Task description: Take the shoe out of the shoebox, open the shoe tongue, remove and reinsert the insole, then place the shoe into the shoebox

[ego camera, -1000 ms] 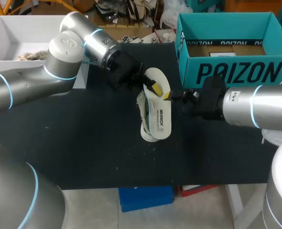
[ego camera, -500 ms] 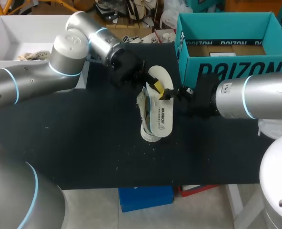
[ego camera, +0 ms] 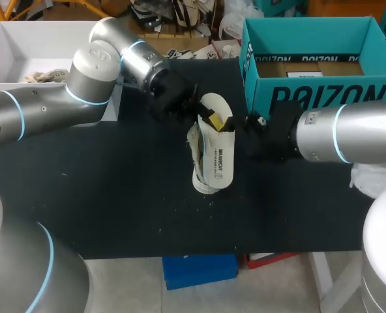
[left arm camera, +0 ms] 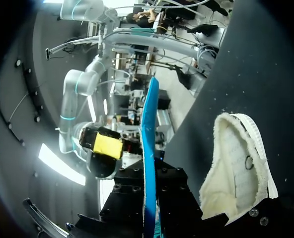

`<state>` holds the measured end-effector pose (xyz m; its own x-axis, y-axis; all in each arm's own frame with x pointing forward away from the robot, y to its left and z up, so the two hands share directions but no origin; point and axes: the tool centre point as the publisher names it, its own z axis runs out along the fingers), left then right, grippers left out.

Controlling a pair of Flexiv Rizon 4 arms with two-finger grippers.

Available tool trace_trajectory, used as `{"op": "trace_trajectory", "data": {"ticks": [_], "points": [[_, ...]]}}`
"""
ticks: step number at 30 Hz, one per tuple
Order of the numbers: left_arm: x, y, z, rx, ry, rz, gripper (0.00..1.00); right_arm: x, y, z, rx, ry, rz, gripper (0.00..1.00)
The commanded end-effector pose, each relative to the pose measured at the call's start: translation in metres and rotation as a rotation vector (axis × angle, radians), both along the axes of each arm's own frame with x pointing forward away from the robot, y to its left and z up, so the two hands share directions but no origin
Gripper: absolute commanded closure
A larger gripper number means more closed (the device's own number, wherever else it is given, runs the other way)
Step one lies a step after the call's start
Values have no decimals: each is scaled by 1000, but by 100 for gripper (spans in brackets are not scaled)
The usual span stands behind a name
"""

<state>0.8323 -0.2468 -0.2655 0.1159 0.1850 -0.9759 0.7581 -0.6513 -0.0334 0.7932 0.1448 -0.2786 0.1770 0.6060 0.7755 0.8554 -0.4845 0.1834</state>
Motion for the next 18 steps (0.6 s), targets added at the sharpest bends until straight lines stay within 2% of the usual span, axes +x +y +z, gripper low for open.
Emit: {"op": "trace_trajectory", "data": {"ticks": [1,8,18], "points": [[-2,1,0,1,-3,4,100,-2,-2,-5,954,-354,227,0],[-1,3,0,-3,0,8,100,-2,-4,-3,957,-284,174,0],[0,3,-3,15,7,13,100,-2,-5,-5,981,-267,151,0]]}}
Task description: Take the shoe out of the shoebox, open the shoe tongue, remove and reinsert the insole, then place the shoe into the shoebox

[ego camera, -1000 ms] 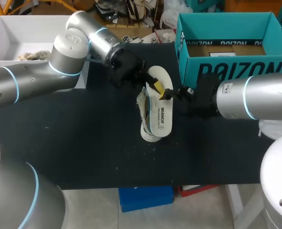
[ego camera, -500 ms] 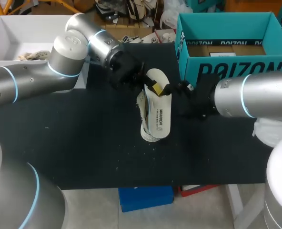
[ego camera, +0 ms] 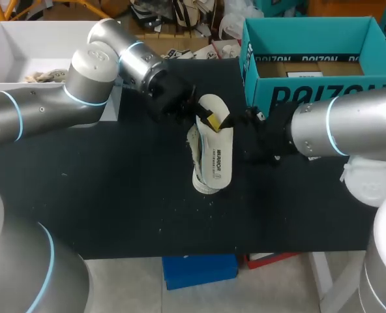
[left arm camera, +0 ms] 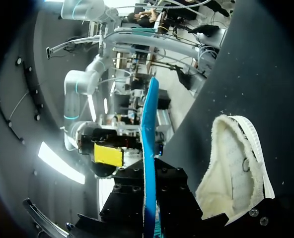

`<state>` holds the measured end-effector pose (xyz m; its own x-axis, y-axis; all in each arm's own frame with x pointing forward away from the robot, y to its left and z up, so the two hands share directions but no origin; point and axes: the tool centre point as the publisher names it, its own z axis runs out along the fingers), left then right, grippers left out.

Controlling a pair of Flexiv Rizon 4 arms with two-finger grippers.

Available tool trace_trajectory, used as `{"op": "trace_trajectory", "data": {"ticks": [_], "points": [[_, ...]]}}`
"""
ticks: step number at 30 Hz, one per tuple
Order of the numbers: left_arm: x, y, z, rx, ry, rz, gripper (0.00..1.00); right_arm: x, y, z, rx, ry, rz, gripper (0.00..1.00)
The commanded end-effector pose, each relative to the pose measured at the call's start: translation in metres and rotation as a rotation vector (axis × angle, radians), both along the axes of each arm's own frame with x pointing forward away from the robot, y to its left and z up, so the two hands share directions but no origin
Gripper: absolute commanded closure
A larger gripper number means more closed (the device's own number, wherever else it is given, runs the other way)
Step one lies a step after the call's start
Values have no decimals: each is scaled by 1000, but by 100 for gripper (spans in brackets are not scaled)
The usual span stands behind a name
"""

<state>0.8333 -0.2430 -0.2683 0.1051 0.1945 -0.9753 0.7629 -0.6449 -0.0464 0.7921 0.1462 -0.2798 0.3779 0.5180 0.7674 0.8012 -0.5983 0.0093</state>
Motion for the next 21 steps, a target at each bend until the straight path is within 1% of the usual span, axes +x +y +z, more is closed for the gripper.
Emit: {"op": "trace_trajectory", "data": {"ticks": [1,6,8,10,11,13,17,21], "points": [[-1,-1,-1,8,-2,5,100,-1,-7,-4,920,-487,177,0],[-1,-1,-2,14,-1,8,100,-1,-7,-4,963,-511,176,0],[-1,-1,-2,14,-1,8,100,-1,-5,0,957,-527,253,0],[-1,-2,-2,15,-1,6,100,-1,-3,-1,970,-542,303,0],[-2,-2,-2,17,-1,6,100,-2,-2,-3,979,-534,337,0],[-2,-2,-2,19,-1,6,100,-3,0,-7,996,-522,361,0],[-1,-1,-2,21,-3,9,100,-1,-1,-9,1031,-507,331,0],[-1,-1,-2,23,-3,10,100,0,-4,-16,1105,-435,189,0]]}}
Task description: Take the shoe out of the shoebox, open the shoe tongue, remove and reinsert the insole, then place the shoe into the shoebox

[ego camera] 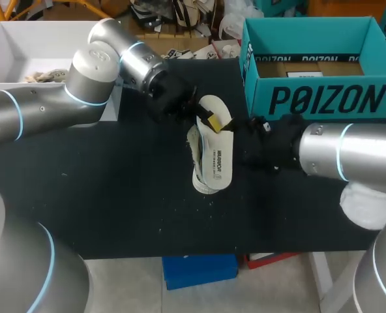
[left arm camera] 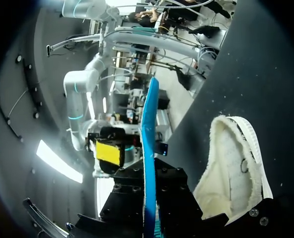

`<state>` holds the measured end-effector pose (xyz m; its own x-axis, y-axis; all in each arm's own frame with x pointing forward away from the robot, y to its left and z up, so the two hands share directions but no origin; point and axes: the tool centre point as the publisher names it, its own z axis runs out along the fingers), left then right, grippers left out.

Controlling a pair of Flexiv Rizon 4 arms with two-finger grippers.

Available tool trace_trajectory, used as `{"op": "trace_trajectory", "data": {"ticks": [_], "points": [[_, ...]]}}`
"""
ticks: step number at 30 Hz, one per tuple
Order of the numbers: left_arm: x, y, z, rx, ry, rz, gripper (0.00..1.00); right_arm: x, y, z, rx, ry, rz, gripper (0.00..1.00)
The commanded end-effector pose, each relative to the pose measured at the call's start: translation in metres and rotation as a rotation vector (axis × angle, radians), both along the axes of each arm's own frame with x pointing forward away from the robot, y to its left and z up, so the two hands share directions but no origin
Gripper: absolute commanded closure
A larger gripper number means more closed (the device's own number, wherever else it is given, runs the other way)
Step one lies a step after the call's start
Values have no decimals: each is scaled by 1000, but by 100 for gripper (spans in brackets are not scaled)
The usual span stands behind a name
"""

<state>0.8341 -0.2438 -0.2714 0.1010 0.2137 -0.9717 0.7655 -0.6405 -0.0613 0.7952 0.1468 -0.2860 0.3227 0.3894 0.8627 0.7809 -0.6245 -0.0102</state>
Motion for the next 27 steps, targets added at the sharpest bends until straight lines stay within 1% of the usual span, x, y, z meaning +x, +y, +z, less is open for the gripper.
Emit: {"op": "trace_trajectory", "data": {"ticks": [1,6,8,21,25,26,27], "points": [[-2,0,1,4,-6,5,100,-3,-5,-11,950,-371,218,0],[-2,0,0,4,-5,3,100,-2,-7,-13,960,-304,151,0],[-2,0,0,4,-5,3,100,0,-8,-13,957,-299,130,0],[-2,-1,-1,9,-3,1,100,0,-8,-13,969,-291,122,0],[-2,-3,-2,7,1,-3,100,1,-6,-2,837,-429,338,0],[-2,-3,-2,8,2,-5,100,3,-7,-6,798,-469,395,0],[-2,-4,-2,9,2,-6,100,6,-9,-9,804,-485,400,0]]}}
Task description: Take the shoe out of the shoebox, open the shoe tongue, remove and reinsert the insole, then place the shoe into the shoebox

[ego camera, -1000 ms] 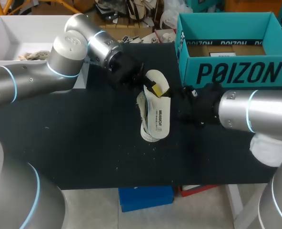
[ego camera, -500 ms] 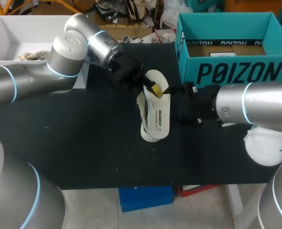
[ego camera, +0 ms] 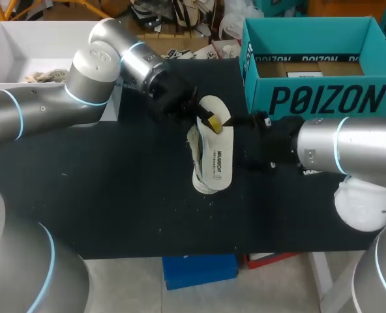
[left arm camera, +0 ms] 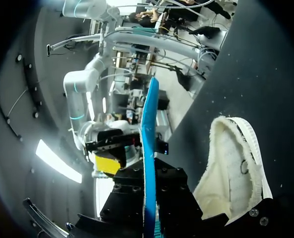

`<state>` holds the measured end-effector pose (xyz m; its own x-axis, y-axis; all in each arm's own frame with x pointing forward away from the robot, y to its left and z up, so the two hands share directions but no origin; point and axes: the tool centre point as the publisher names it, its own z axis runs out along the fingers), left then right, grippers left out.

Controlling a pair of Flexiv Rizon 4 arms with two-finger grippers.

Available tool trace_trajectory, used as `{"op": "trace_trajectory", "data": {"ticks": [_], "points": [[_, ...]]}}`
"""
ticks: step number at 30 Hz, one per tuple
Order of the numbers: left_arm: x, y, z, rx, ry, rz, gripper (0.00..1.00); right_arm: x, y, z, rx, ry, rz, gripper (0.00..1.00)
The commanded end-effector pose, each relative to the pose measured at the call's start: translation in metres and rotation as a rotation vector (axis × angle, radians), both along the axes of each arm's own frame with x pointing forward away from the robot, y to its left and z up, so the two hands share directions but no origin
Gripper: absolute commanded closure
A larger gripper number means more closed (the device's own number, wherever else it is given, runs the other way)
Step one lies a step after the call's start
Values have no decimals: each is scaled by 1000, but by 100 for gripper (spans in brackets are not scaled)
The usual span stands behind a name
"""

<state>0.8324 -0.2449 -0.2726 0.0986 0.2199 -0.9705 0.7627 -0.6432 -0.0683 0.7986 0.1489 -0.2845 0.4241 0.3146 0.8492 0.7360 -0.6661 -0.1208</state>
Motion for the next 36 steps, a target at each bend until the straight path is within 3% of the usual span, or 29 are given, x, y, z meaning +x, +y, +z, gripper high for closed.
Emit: {"op": "trace_trajectory", "data": {"ticks": [1,11,15,20,30,36], "points": [[-1,-3,-1,3,-2,-3,100,3,-11,-11,751,-619,409,0],[-1,-2,-2,3,4,-5,100,3,-11,-11,783,-737,469,0],[-2,-3,-1,2,4,-13,100,4,-16,-16,684,-810,619,0],[-2,1,-1,7,2,-12,100,4,-16,-16,682,-858,652,0],[-3,-1,-4,10,10,-16,100,4,-16,-16,669,-859,651,0],[-3,1,-2,11,7,-14,100,7,-16,-28,617,-868,661,0]]}}
